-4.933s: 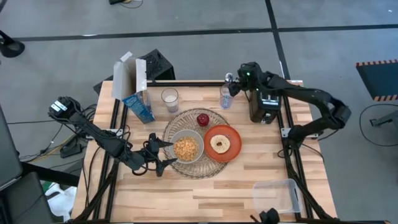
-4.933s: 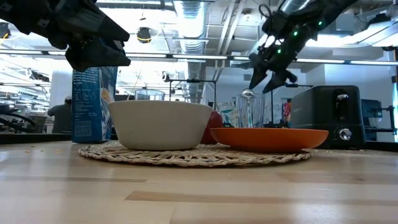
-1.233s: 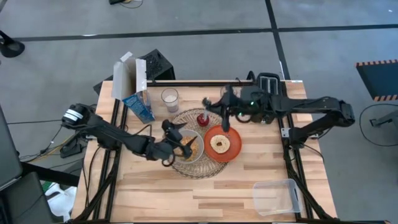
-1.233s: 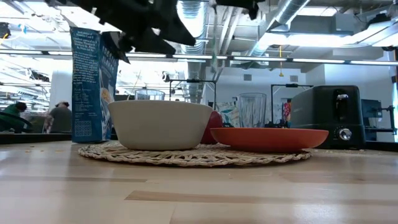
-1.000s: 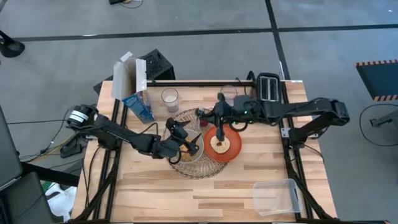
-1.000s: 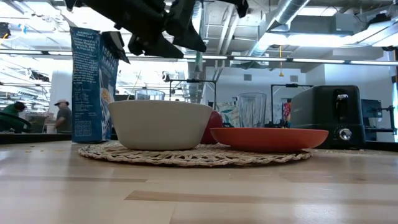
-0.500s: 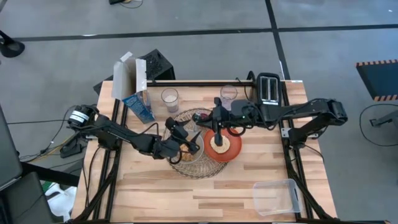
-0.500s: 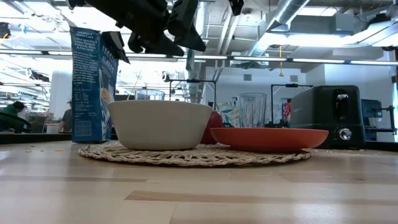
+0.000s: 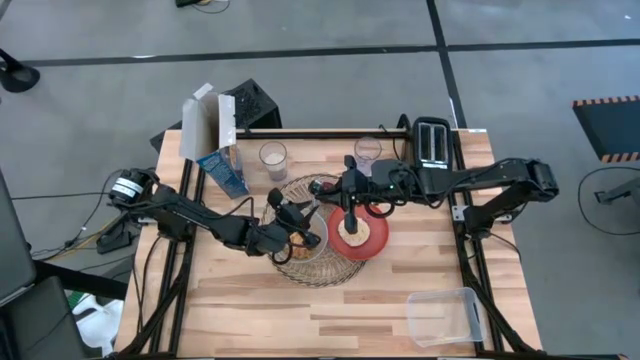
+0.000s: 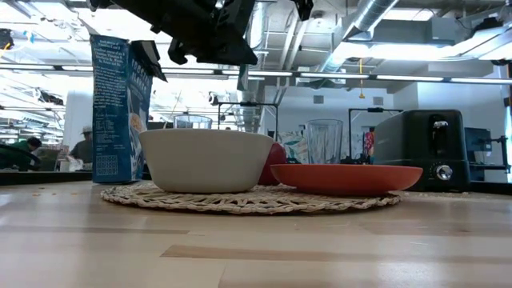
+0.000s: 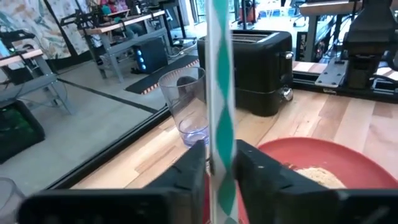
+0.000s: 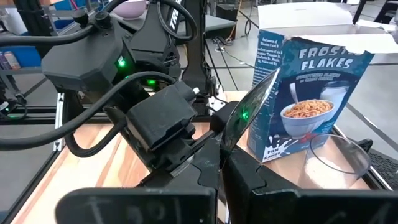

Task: Arrange a breakfast setting
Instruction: Put the blue patterned spoon on the brown placemat to left side of the white bowl

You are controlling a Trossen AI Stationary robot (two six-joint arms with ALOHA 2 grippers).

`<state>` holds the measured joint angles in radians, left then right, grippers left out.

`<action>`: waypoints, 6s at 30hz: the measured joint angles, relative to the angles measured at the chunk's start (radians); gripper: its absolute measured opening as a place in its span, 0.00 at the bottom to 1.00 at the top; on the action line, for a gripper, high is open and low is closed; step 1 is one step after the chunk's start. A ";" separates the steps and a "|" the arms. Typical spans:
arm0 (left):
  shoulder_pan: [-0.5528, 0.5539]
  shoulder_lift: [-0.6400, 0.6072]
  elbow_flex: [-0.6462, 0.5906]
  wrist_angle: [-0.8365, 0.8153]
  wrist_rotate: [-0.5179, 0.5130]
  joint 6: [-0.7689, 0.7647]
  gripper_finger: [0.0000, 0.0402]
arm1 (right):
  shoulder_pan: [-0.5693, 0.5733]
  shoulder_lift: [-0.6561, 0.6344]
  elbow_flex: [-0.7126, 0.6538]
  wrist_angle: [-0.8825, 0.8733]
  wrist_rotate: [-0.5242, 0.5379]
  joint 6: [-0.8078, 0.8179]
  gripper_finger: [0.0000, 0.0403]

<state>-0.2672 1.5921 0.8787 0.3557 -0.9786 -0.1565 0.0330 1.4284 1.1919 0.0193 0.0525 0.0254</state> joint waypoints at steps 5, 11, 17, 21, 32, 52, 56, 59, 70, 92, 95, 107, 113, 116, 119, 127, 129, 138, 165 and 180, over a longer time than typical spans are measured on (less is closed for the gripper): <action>0.001 0.000 0.000 0.003 0.006 0.004 0.07 | 0.000 0.000 0.000 0.001 0.001 0.000 0.09; 0.001 0.000 0.000 0.003 0.013 0.005 0.08 | -0.002 0.000 0.000 -0.002 -0.004 0.034 0.13; -0.021 -0.010 -0.002 -0.025 0.027 -0.002 0.10 | 0.008 -0.037 -0.002 -0.101 -0.005 0.031 0.27; -0.044 -0.042 -0.002 -0.067 0.103 -0.005 0.08 | 0.022 -0.094 0.000 -0.218 -0.005 0.017 0.40; -0.072 -0.064 -0.002 -0.053 0.696 0.059 0.09 | 0.067 -0.160 -0.308 -0.015 -0.129 -0.120 0.54; -0.028 0.012 -0.002 0.089 1.022 0.015 0.09 | 0.103 0.122 -0.441 0.885 -0.497 -0.025 0.53; -0.017 0.012 -0.002 0.096 1.019 0.012 0.09 | 0.117 0.171 -0.408 0.879 -0.500 -0.025 0.53; -0.012 0.012 -0.002 0.103 1.019 0.011 0.09 | 0.125 0.199 -0.390 0.880 -0.523 -0.025 0.53; -0.011 0.012 -0.002 0.099 1.020 0.005 0.09 | 0.118 0.210 -0.380 0.880 -0.559 -0.033 0.23; -0.010 -0.014 -0.001 -0.184 0.751 -0.155 0.46 | 0.076 0.098 -0.380 0.489 -0.261 -0.034 0.14; -0.014 -0.049 -0.002 -0.233 0.716 -0.168 0.52 | 0.076 0.072 -0.380 0.423 -0.150 -0.033 0.14; -0.058 -0.201 -0.001 -0.157 0.246 -0.074 0.55 | 0.076 0.063 -0.381 0.386 0.101 0.053 0.14; -0.040 -0.192 -0.001 -0.073 0.187 -0.019 0.55 | 0.076 0.063 -0.381 0.415 0.111 0.089 0.14; -0.038 -0.188 -0.001 -0.012 0.189 0.017 0.55 | 0.076 0.064 -0.381 0.405 0.117 0.107 0.14; -0.034 -0.169 0.000 0.033 0.228 0.049 0.55 | 0.072 0.064 -0.381 0.415 0.133 0.123 0.14; -0.032 -0.118 -0.001 0.093 0.178 0.097 0.55 | 0.054 0.064 -0.381 0.434 0.134 0.151 0.14; -0.028 -0.118 -0.002 0.119 0.144 0.125 0.55 | 0.055 0.064 -0.381 0.435 0.133 0.151 0.14; 0.039 -0.119 -0.002 0.156 0.254 0.126 0.47 | 0.058 0.064 -0.381 0.439 0.134 0.155 0.14; 0.107 -0.119 -0.002 0.198 0.389 0.202 0.01 | 0.050 0.064 -0.381 0.452 0.132 0.150 0.18; 0.083 -0.333 -0.002 -0.101 0.415 0.098 0.00 | 0.090 -0.126 -0.379 0.298 0.076 0.062 0.52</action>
<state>-0.1841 1.2588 0.8772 0.2548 -0.5640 -0.0580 0.1233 1.3025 0.8127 0.3175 0.1287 0.0873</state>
